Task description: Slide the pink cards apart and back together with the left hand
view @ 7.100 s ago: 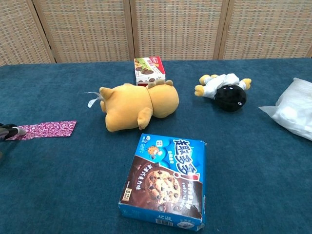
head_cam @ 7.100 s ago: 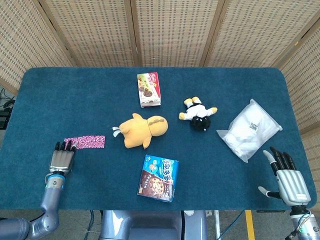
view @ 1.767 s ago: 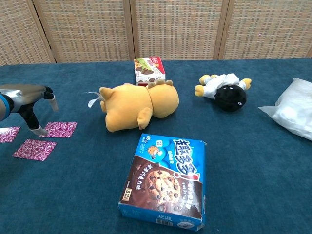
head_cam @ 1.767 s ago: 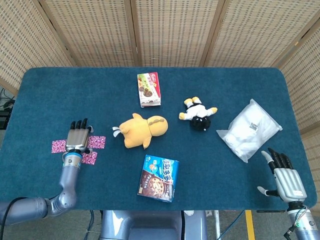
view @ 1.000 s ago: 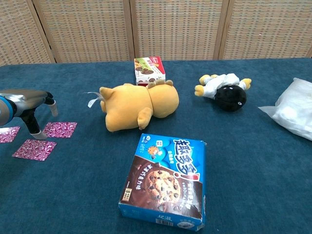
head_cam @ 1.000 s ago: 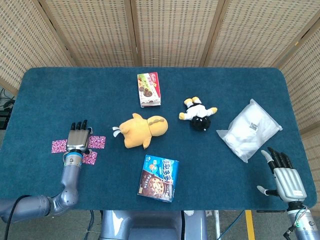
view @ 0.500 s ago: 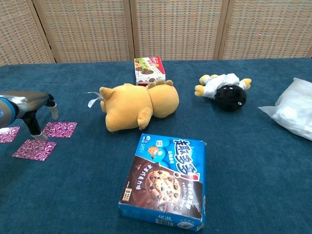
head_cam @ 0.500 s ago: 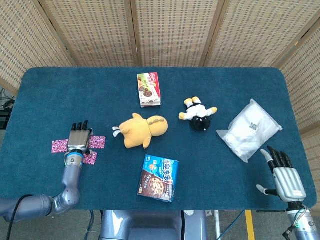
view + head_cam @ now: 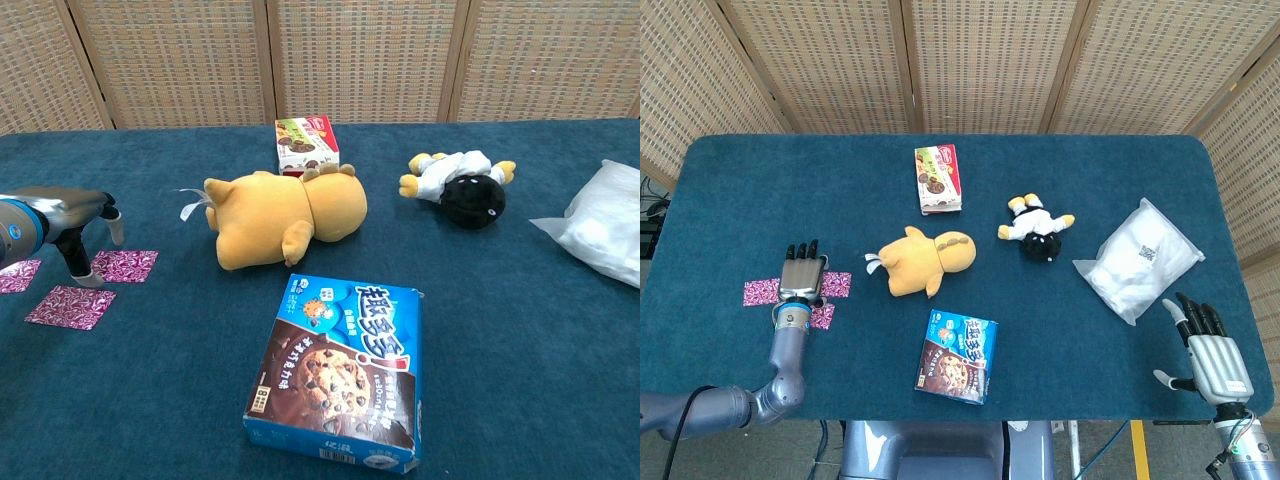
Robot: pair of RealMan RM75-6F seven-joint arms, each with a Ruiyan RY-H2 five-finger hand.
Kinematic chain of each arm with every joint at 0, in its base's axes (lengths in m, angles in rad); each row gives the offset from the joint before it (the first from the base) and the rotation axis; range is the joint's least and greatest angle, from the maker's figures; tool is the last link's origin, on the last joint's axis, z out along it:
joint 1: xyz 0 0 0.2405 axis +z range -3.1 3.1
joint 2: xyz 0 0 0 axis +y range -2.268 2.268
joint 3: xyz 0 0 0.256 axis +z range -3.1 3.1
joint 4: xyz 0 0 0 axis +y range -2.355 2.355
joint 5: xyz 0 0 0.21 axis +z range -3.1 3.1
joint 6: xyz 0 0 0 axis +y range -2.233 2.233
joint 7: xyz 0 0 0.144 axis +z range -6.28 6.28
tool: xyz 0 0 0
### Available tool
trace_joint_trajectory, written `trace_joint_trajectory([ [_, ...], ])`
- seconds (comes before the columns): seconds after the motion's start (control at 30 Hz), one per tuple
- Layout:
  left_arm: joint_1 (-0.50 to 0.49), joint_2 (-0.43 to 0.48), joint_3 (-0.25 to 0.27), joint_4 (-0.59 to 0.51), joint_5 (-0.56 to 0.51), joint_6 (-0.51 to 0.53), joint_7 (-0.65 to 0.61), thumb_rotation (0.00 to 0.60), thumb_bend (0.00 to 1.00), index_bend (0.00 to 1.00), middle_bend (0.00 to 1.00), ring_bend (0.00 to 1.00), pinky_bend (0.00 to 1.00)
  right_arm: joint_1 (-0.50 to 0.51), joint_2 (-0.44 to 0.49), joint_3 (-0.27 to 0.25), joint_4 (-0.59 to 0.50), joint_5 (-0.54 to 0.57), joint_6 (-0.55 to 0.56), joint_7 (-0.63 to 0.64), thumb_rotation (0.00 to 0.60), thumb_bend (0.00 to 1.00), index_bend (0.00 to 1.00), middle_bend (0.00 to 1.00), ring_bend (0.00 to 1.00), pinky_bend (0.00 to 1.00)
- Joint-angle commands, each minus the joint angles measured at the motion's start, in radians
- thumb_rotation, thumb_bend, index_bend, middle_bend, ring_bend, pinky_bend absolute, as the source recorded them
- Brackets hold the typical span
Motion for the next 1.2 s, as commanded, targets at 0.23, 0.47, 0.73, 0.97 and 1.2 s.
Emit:
trace_joint_trajectory([
  [0.23, -0.007, -0.011, -0.003, 0.022, -0.013, -0.008, 0.013, 0.6, 0.25, 0.31, 0.0, 0.0, 0.0, 0.001, -0.001, 0.0, 0.001, 0.001, -0.002, -0.001, 0.6, 0.0, 0.0, 0.0, 0.0, 0.0],
  [0.47, -0.009, -0.029, 0.001, 0.043, -0.008, -0.013, 0.019, 0.6, 0.25, 0.31, 0.0, 0.0, 0.0, 0.001, -0.001, 0.0, 0.001, 0.004, -0.004, -0.002, 0.6, 0.0, 0.0, 0.0, 0.0, 0.0],
  [0.73, -0.014, -0.043, -0.003, 0.054, -0.011, -0.015, 0.026, 0.6, 0.26, 0.32, 0.0, 0.0, 0.0, 0.002, -0.001, -0.001, 0.002, 0.004, -0.006, -0.001, 0.6, 0.0, 0.0, 0.0, 0.0, 0.0],
  [0.97, -0.014, -0.048, -0.008, 0.062, -0.019, -0.019, 0.03, 0.6, 0.26, 0.33, 0.0, 0.0, 0.0, 0.002, 0.0, -0.001, 0.001, 0.004, -0.006, 0.001, 0.6, 0.0, 0.0, 0.0, 0.0, 0.0],
  [1.2, -0.011, -0.05, -0.007, 0.06, -0.017, -0.021, 0.028, 0.6, 0.27, 0.37, 0.0, 0.0, 0.0, 0.002, 0.0, -0.001, 0.001, 0.004, -0.007, -0.001, 0.6, 0.0, 0.0, 0.0, 0.0, 0.0],
])
